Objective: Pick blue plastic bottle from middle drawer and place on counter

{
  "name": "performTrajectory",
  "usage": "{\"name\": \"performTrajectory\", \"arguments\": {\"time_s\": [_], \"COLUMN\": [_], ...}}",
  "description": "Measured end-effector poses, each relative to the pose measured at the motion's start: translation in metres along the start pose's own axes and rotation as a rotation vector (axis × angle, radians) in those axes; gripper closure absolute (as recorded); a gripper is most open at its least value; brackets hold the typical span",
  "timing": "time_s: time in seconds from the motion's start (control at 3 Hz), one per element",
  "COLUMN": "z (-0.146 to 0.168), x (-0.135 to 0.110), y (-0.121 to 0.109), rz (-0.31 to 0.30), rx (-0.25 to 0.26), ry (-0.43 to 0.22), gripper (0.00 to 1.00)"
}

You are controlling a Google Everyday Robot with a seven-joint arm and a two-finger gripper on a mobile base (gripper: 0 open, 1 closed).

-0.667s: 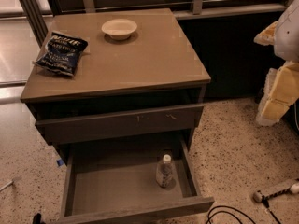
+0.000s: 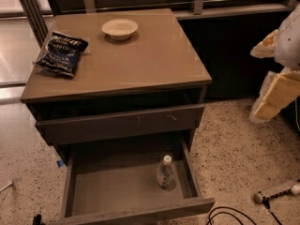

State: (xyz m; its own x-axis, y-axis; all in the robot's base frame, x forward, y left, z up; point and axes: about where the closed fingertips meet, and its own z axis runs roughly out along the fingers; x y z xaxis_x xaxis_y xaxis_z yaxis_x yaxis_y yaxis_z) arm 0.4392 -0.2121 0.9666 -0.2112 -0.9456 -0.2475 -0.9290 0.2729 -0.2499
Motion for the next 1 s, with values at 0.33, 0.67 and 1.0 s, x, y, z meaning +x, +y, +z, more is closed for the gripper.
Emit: {"name": "performTrajectory", "arguments": {"time_s": [0.33,0.67,1.0], "z": [0.044,0.113,0.123], "x": [-0.005,-0.011,-0.016], "y": [0.015,0.031,0.028], "rz": [0.009,0.02,0.019], "rx": [-0.035,-0.094,-0.087], "ry": [-0.117,-0.267,-0.299], "gripper": [0.43,0.66,0.9]}}
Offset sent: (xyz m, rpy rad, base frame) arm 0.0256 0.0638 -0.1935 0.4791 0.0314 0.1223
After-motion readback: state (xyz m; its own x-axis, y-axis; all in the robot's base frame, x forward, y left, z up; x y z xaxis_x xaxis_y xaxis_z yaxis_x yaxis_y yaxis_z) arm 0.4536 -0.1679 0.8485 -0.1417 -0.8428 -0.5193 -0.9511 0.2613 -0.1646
